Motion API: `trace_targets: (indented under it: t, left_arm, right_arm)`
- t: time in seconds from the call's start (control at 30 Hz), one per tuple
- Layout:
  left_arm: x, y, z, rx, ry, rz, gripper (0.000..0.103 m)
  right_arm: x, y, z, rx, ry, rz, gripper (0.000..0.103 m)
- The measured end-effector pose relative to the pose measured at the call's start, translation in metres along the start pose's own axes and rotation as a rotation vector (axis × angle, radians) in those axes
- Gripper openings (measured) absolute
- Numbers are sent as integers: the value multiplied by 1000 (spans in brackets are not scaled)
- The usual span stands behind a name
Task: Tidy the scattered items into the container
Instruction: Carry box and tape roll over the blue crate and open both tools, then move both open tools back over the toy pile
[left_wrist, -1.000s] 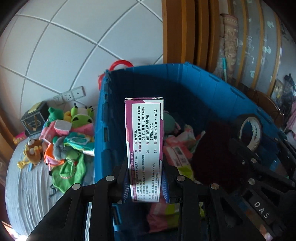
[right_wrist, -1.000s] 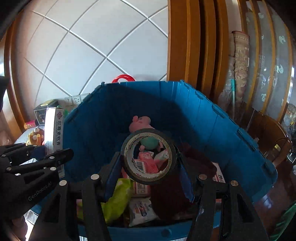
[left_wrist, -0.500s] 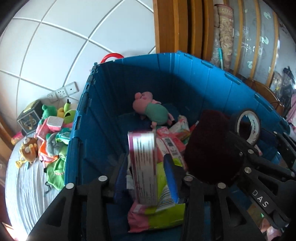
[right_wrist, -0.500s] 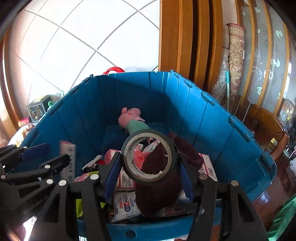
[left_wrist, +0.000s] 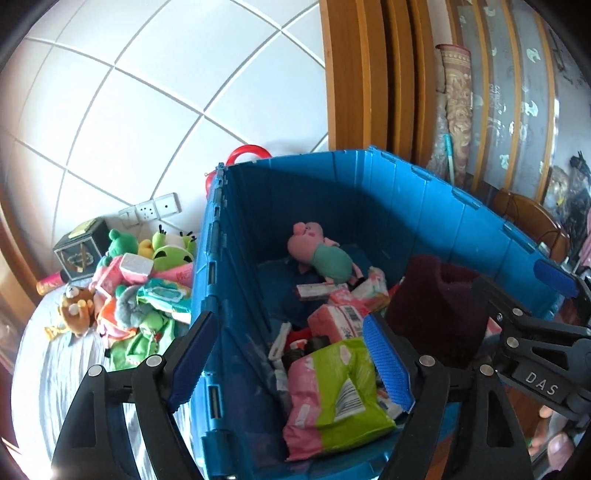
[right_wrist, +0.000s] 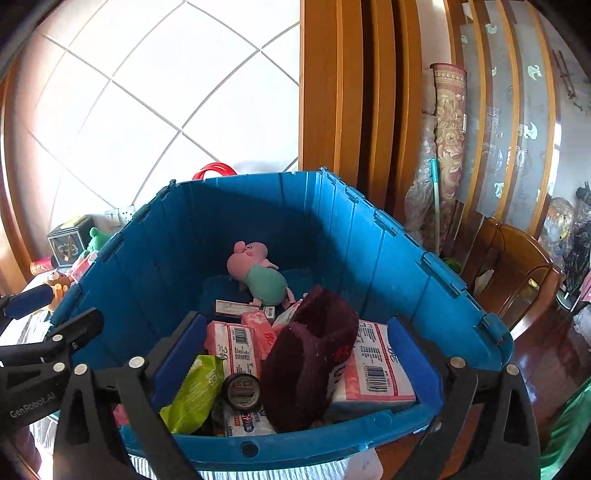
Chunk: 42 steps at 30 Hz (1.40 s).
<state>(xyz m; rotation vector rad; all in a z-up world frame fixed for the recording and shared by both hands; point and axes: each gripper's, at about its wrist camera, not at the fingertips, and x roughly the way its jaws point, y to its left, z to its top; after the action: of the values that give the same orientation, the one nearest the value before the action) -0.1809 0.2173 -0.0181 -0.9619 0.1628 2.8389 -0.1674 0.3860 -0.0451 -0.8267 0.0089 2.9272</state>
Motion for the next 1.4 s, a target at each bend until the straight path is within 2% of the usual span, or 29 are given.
trace_targets:
  t: [0.2, 0.37, 0.5, 0.73, 0.9, 1.07, 1.23, 1.4]
  left_arm:
    - [-20, 34, -4, -53, -29, 30, 85]
    - [-34, 87, -16, -133, -33, 83, 92]
    - [-37, 141, -30, -179, -14, 164, 96]
    - [-27, 275, -64, -229, 41, 275, 96]
    - [-12, 380, -87, -241, 104, 324, 96]
    - [18, 455, -103, -275, 176, 337, 96]
    - [50, 499, -112, -319, 220, 315, 96]
    - [101, 516, -101, -353, 275, 332, 95]
  right_arm:
    - [-16, 23, 8, -14, -44, 50, 103]
    - [-27, 63, 15, -47, -73, 116, 103]
    - [-27, 118, 21, -82, -84, 178, 103]
    - [-22, 253, 25, -133, -96, 302, 103]
    - [14, 348, 13, -135, -2, 347, 103]
    - [61, 416, -11, -175, 146, 359, 103]
    - [109, 447, -16, -217, 229, 365, 103]
    - [167, 462, 0, -230, 256, 391, 103]
